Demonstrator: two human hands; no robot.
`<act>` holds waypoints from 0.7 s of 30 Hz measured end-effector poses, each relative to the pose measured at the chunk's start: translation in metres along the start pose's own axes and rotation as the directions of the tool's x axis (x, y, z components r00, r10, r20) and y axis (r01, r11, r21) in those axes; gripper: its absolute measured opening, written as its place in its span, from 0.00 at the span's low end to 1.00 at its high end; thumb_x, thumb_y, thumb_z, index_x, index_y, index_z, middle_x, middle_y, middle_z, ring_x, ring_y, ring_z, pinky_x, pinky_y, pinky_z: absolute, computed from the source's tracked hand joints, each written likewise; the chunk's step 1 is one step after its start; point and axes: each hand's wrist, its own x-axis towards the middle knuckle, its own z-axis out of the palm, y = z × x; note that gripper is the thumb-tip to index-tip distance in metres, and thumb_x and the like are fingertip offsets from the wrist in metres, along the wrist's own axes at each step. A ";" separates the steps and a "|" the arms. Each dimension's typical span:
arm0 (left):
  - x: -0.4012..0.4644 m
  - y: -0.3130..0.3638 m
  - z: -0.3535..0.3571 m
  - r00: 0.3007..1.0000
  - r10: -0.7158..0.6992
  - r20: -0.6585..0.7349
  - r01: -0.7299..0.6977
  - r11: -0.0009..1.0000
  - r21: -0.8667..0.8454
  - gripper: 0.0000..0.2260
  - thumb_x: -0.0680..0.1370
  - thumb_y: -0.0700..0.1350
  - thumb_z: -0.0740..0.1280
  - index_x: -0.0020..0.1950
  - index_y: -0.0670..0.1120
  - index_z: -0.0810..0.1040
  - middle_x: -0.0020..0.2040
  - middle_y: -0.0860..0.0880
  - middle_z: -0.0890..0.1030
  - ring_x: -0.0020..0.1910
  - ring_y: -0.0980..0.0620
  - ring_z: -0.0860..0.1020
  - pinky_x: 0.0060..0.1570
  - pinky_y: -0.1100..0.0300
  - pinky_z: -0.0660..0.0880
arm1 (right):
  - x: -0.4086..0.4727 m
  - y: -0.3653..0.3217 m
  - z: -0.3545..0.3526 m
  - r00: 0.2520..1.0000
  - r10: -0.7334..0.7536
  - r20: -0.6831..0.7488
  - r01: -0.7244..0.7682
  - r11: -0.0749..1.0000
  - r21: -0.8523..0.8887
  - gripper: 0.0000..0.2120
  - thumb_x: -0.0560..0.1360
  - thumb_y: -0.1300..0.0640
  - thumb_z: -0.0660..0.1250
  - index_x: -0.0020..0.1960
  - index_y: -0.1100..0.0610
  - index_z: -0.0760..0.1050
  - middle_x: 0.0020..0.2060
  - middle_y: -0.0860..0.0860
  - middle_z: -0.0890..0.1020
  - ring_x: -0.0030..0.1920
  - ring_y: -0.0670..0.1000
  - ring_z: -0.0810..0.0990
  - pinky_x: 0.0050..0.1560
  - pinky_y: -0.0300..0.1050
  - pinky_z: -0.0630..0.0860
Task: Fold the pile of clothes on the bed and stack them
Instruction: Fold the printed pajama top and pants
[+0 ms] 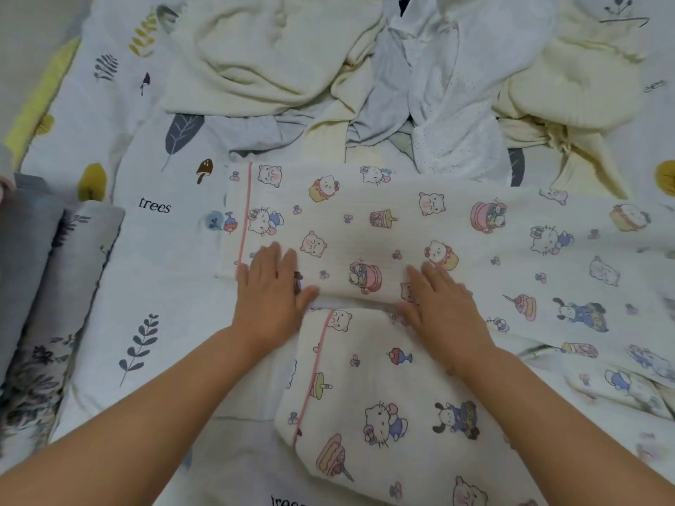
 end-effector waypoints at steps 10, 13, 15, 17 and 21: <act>-0.031 0.016 -0.015 0.852 0.006 0.523 0.384 0.673 -0.632 0.08 0.76 0.46 0.69 0.51 0.45 0.77 0.47 0.46 0.81 0.46 0.48 0.79 0.48 0.56 0.76 | -0.063 -0.008 -0.008 0.966 0.219 0.136 -0.202 0.971 -0.126 0.12 0.79 0.52 0.55 0.58 0.54 0.72 0.55 0.50 0.77 0.56 0.53 0.75 0.55 0.47 0.67; -0.047 0.007 -0.035 0.885 0.090 0.458 0.318 0.602 -0.733 0.07 0.75 0.42 0.68 0.51 0.41 0.80 0.48 0.40 0.81 0.46 0.47 0.77 0.50 0.57 0.70 | -0.071 -0.015 -0.018 0.991 0.097 0.097 -0.088 0.992 -0.092 0.10 0.80 0.51 0.55 0.52 0.53 0.73 0.50 0.51 0.74 0.54 0.53 0.73 0.50 0.45 0.65; -0.061 -0.004 -0.053 0.900 0.111 0.421 0.318 0.495 -0.809 0.11 0.71 0.42 0.71 0.49 0.38 0.79 0.47 0.40 0.81 0.47 0.46 0.77 0.52 0.55 0.69 | -0.079 -0.023 -0.031 0.995 0.057 0.078 -0.060 0.997 0.038 0.10 0.80 0.50 0.54 0.42 0.50 0.66 0.42 0.49 0.72 0.47 0.52 0.74 0.43 0.44 0.66; -0.075 -0.018 -0.070 0.918 0.101 0.383 0.321 0.376 -0.869 0.08 0.67 0.40 0.72 0.43 0.41 0.78 0.42 0.42 0.78 0.43 0.47 0.76 0.49 0.57 0.68 | -0.086 -0.031 -0.044 0.999 0.045 0.022 -0.047 0.992 0.120 0.14 0.80 0.50 0.55 0.37 0.49 0.60 0.36 0.48 0.72 0.39 0.51 0.72 0.35 0.44 0.65; -0.099 -0.038 -0.099 0.981 0.058 0.186 0.144 0.427 -0.893 0.12 0.71 0.35 0.70 0.34 0.50 0.75 0.29 0.52 0.77 0.28 0.56 0.75 0.27 0.69 0.69 | -0.091 -0.048 -0.058 0.945 -0.003 -0.327 0.094 0.960 0.262 0.08 0.78 0.51 0.60 0.42 0.52 0.67 0.34 0.47 0.73 0.38 0.51 0.72 0.36 0.45 0.65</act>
